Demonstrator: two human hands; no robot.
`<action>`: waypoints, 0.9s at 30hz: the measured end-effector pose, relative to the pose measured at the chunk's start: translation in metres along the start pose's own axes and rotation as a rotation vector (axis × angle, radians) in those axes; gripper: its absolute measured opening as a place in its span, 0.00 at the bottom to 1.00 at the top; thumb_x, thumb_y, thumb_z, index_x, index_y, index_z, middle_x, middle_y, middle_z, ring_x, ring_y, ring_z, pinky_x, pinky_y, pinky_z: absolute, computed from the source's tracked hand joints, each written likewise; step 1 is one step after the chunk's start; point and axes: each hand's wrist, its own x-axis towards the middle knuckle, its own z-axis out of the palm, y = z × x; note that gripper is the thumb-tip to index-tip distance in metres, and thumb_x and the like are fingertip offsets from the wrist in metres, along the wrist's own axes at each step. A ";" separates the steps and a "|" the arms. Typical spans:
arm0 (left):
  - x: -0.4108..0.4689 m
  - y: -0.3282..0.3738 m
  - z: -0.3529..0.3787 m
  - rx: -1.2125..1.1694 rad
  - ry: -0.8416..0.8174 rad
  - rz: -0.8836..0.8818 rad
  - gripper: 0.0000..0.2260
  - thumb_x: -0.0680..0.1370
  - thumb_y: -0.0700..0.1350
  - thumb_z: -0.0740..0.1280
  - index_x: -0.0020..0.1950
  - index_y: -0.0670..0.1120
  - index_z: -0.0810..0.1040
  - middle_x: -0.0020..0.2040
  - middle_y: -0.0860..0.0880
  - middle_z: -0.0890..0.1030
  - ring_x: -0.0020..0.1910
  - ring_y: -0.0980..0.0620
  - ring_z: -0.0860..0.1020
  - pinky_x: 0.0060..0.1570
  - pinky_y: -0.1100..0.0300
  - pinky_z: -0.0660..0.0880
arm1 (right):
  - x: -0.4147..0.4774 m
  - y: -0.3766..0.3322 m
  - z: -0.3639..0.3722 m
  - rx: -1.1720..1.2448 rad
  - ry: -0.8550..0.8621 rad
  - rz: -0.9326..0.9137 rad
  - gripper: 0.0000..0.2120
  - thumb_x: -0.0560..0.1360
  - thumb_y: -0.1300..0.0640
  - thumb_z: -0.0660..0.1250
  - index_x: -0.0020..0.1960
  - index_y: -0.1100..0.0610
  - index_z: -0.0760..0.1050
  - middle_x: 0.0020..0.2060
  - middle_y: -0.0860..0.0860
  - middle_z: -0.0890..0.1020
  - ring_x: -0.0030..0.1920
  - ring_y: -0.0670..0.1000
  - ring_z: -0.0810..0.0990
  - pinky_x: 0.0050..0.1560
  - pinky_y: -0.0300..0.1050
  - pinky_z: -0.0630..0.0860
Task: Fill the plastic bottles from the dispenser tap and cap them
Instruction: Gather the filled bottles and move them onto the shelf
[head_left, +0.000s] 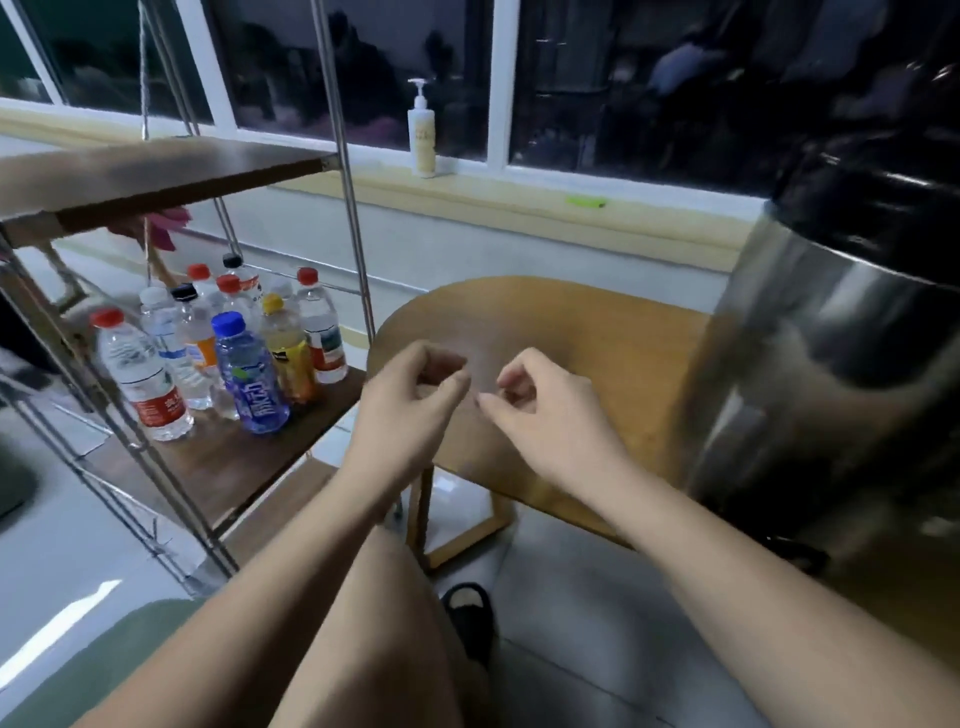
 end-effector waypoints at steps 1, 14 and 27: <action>-0.006 0.015 0.008 0.007 -0.029 0.051 0.03 0.82 0.48 0.73 0.55 0.55 0.84 0.52 0.60 0.86 0.53 0.63 0.82 0.54 0.60 0.79 | -0.015 0.000 -0.017 -0.007 0.030 -0.005 0.09 0.79 0.46 0.76 0.50 0.47 0.77 0.42 0.43 0.82 0.42 0.40 0.80 0.41 0.34 0.72; -0.101 0.180 0.130 -0.086 -0.393 0.477 0.04 0.83 0.46 0.72 0.56 0.53 0.83 0.50 0.57 0.85 0.52 0.58 0.82 0.49 0.65 0.77 | -0.190 0.052 -0.214 -0.122 0.346 0.050 0.06 0.81 0.47 0.74 0.52 0.45 0.78 0.45 0.42 0.84 0.43 0.42 0.85 0.42 0.35 0.78; -0.150 0.258 0.293 -0.012 -0.559 0.625 0.17 0.82 0.49 0.72 0.70 0.52 0.76 0.64 0.56 0.81 0.63 0.60 0.78 0.66 0.58 0.79 | -0.199 0.204 -0.351 -0.207 0.624 0.255 0.07 0.79 0.50 0.77 0.47 0.47 0.78 0.39 0.46 0.84 0.39 0.47 0.84 0.43 0.49 0.79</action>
